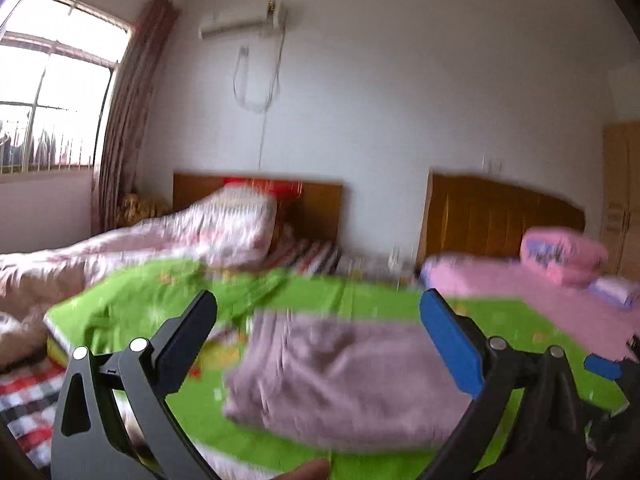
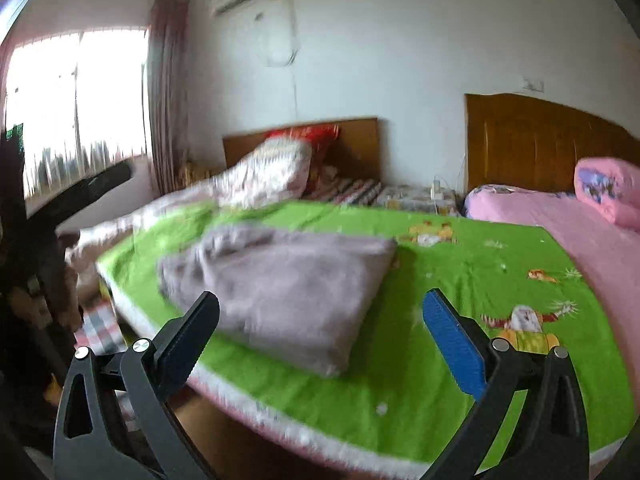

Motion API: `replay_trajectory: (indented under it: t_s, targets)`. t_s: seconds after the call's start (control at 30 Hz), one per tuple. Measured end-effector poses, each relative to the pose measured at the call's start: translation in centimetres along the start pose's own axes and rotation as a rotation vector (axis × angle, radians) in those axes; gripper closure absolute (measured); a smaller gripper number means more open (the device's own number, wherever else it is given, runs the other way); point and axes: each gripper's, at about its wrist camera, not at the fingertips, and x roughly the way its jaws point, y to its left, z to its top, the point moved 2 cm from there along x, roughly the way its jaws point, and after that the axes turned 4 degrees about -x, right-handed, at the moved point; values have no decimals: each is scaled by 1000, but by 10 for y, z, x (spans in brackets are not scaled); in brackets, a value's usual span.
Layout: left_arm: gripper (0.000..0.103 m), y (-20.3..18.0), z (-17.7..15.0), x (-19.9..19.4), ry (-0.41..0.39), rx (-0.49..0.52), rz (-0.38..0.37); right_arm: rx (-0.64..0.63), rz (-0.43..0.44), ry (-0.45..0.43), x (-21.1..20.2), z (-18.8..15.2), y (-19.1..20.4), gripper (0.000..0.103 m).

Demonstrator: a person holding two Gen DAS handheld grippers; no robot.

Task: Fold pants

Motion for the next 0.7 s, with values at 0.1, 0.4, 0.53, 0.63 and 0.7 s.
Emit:
replay_trajectory:
  t_s: [0.1,0.4,0.53,0.63,0.7]
  targets:
    - [1,-8,-27,6,110,-10,-21,-76,-9,62,0,-22,14,5]
    - [1,-24,-75,9,260,135,-67,-19,-86,109,-10,-46,-2,5]
    - [1,-27,-81,9,266,142,-65,-14,-88,105,-9,-45,-6,5]
    - [1,-25,-81,16,273,151,-35,-22,-86,104,-10,-46,-5,5]
    - [1,-24,-81,16,271,149,-28,-20,-86,107,-9,-46,-5,5]
